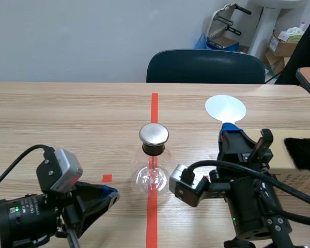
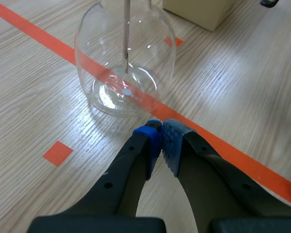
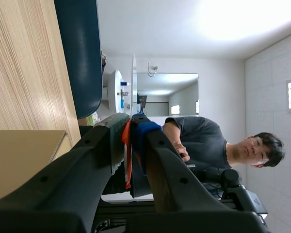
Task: Do the electroscope experiment
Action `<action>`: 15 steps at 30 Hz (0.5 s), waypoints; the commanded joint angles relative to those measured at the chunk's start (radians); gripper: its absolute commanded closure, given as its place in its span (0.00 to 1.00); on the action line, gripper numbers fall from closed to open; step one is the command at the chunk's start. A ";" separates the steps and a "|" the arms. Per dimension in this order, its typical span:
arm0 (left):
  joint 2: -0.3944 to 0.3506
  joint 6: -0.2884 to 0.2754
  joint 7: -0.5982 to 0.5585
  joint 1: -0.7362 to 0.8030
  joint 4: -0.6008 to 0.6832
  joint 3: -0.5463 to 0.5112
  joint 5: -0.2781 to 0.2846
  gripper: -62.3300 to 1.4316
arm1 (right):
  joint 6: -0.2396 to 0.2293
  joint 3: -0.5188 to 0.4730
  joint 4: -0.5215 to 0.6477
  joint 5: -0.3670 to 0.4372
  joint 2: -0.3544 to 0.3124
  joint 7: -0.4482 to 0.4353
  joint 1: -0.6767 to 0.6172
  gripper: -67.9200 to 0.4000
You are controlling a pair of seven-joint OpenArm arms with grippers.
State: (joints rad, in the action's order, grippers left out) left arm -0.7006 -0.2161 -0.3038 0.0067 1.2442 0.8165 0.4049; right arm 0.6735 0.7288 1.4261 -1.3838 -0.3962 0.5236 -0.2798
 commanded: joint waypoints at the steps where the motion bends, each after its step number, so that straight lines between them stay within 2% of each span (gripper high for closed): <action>1: 0.021 -0.002 -0.015 -0.022 -0.008 0.005 -0.003 0.91 | 0.014 0.001 0.005 -0.007 -0.014 0.011 0.017 0.97; 9: 0.100 0.001 -0.023 -0.116 -0.153 0.029 -0.003 0.91 | 0.014 0.004 0.001 -0.012 -0.014 0.010 0.016 0.97; 15: 0.121 0.001 -0.044 -0.143 -0.201 0.050 -0.006 0.91 | 0.014 0.003 0.001 -0.011 -0.014 0.014 0.016 0.97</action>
State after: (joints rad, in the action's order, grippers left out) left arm -0.5842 -0.2104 -0.3344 -0.1368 1.0206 0.8646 0.3950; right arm 0.6743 0.7364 1.4181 -1.3846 -0.3962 0.5293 -0.2726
